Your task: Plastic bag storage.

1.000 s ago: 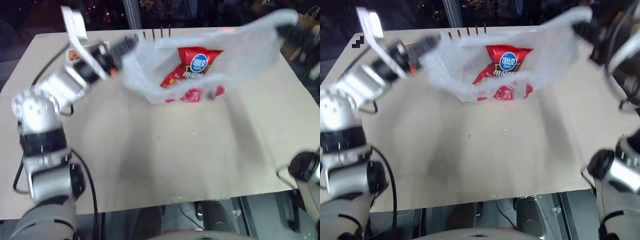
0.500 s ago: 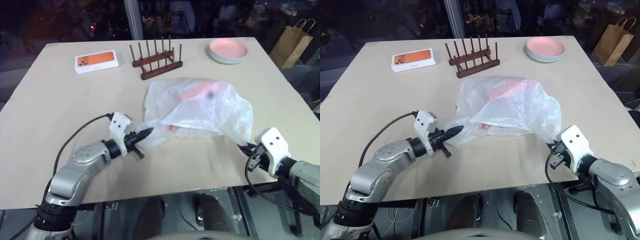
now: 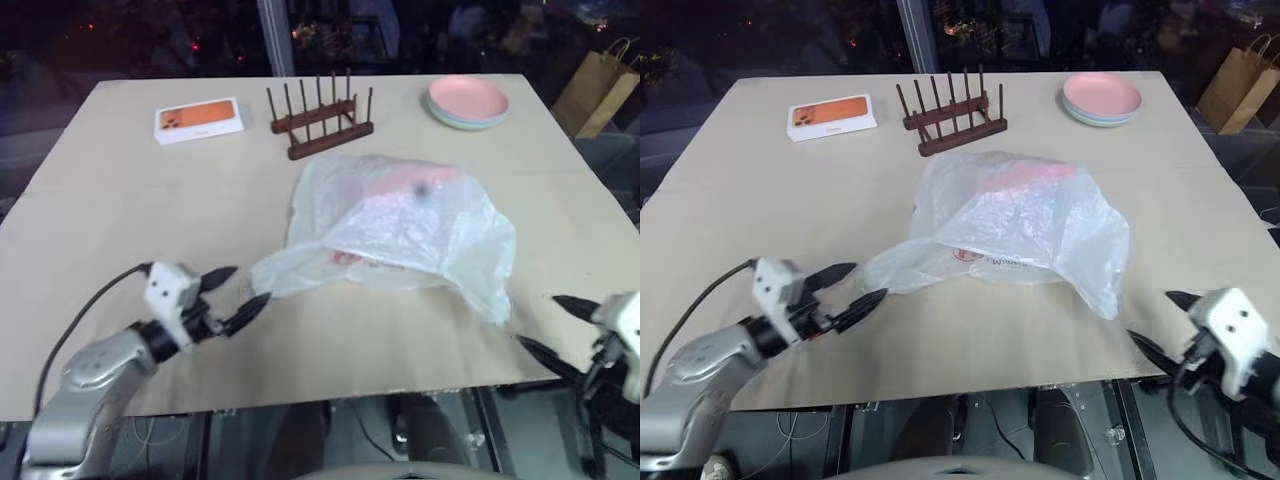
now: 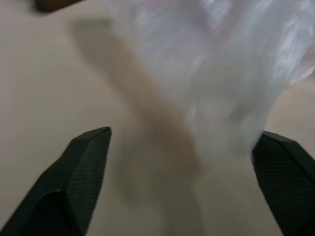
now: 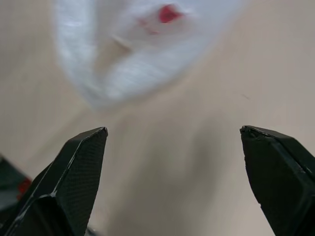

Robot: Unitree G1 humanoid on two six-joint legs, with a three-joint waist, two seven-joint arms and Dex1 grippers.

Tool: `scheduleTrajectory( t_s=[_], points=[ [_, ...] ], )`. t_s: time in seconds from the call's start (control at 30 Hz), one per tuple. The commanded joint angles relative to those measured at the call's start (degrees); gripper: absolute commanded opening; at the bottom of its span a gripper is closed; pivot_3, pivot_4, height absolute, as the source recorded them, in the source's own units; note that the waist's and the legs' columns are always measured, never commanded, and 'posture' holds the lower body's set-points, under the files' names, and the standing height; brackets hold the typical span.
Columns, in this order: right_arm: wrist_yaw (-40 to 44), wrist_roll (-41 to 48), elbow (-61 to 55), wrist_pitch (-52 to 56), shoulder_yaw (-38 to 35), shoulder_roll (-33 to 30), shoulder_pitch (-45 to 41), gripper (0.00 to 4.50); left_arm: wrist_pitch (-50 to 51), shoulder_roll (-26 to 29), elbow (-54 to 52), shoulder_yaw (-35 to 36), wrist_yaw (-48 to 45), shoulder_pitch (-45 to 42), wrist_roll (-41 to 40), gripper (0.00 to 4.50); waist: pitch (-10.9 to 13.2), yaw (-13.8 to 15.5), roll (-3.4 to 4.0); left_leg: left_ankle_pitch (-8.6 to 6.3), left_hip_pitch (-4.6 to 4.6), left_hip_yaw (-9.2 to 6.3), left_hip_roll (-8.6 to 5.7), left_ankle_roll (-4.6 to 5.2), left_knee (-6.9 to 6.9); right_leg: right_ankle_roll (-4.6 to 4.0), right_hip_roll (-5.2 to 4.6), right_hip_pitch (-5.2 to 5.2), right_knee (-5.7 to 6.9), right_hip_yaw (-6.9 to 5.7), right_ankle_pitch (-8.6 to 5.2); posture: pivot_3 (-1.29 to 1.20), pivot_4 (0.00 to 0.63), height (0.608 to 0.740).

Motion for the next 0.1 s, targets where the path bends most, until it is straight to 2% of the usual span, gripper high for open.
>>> scheduleTrajectory(
  t_s=[0.03,0.1],
  points=[
    [3.4,-0.8,2.1,-2.9,-5.1,-1.6,0.7,4.5,0.0,0.9,-1.6,4.1,-1.9,1.8,-1.5,4.47,-0.2,0.0,-0.17,-0.01,0.05,0.02,0.01,-0.01,0.04,0.01,-0.01,0.02,0.01,0.0,0.01,0.0,0.15,0.74],
    [4.4,-0.7,3.6,-3.2,-5.2,-2.2,0.3,4.5,-0.2,1.0,-0.9,4.5,-2.5,2.1,-0.8,4.47,-0.2,-0.1,-0.22,-0.06,0.09,0.03,0.07,-0.1,0.1,0.01,-0.02,0.04,0.02,0.0,0.01,0.0,0.15,0.74]
  ],
)
